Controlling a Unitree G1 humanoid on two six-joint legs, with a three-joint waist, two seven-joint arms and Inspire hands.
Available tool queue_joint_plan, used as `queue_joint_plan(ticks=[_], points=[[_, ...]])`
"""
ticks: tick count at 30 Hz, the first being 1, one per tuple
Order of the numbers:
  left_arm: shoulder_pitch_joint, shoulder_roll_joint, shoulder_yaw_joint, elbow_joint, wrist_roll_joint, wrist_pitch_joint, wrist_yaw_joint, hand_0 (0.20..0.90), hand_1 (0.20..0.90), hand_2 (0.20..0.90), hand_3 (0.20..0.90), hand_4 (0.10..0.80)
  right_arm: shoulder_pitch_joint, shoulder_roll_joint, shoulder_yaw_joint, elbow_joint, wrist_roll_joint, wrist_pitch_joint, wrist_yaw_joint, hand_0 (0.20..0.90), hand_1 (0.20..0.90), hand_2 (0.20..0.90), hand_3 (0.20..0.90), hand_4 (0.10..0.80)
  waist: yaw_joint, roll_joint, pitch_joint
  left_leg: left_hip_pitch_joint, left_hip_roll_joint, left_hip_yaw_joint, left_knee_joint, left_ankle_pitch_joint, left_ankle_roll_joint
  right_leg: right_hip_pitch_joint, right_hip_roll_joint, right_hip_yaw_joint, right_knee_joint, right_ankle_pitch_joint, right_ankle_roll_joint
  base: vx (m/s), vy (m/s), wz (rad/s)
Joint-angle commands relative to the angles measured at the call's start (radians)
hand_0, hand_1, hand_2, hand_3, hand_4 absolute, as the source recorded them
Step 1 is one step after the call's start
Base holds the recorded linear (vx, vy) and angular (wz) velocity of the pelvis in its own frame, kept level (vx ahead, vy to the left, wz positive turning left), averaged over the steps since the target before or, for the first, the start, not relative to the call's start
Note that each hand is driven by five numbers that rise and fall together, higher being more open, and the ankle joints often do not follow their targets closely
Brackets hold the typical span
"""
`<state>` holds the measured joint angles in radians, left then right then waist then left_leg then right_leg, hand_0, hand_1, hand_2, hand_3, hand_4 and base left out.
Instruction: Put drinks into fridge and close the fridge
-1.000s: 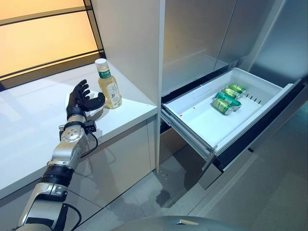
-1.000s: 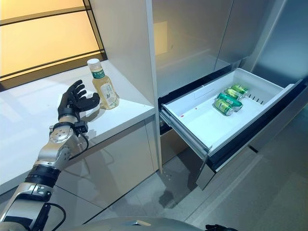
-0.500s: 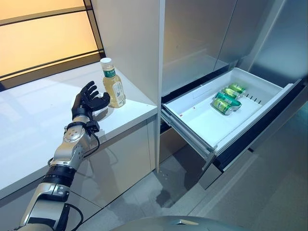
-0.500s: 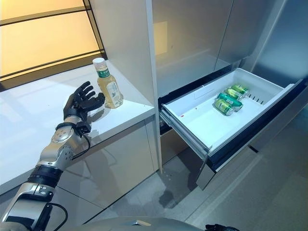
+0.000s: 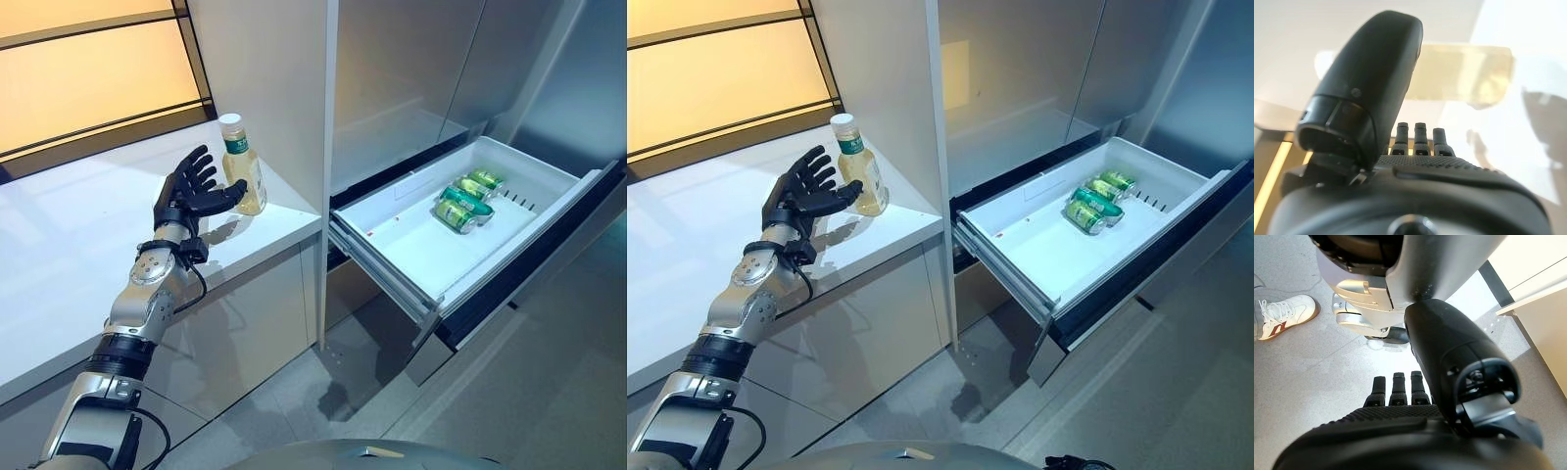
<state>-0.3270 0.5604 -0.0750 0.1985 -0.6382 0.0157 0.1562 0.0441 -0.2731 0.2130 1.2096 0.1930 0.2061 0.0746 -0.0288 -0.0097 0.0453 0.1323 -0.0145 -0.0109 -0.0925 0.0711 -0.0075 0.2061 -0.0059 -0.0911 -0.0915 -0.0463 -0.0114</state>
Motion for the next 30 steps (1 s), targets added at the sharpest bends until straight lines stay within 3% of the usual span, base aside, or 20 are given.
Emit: queue_joint_plan(ticks=[1,21,30], points=[[-0.151,0.026,0.087,-0.06,-0.007,-0.136,-0.014,0.9,0.9,0.9,0.9,0.8,-0.025,-0.007,0.023,0.01,-0.01,-0.012,0.033,0.9,0.9,0.9,0.9,0.8,0.013,0.019,-0.022,0.027,-0.037,-0.043,0.007,-0.119,0.025,-0.061,-0.006,0.004,0.036,0.025,0.069,0.0,0.0,0.0],[-0.129,0.024,0.071,-0.102,-0.03,-0.104,-0.074,0.9,0.9,0.9,0.9,0.8,-0.026,-0.012,0.019,-0.005,-0.008,0.001,0.033,0.9,0.9,0.9,0.9,0.8,0.014,0.023,-0.02,0.028,-0.039,-0.04,0.006,-0.116,0.025,-0.06,-0.009,0.002,0.035,0.029,0.07,0.0,0.0,0.0],[-0.165,0.029,0.031,-0.06,0.046,-0.111,-0.043,0.9,0.9,0.9,0.9,0.8,-0.036,-0.012,0.025,0.0,-0.005,0.006,0.034,0.9,0.9,0.9,0.9,0.8,0.005,0.024,-0.021,0.03,-0.04,-0.034,0.006,-0.117,0.027,-0.061,-0.008,0.008,0.036,0.031,0.071,0.0,0.0,0.0]])
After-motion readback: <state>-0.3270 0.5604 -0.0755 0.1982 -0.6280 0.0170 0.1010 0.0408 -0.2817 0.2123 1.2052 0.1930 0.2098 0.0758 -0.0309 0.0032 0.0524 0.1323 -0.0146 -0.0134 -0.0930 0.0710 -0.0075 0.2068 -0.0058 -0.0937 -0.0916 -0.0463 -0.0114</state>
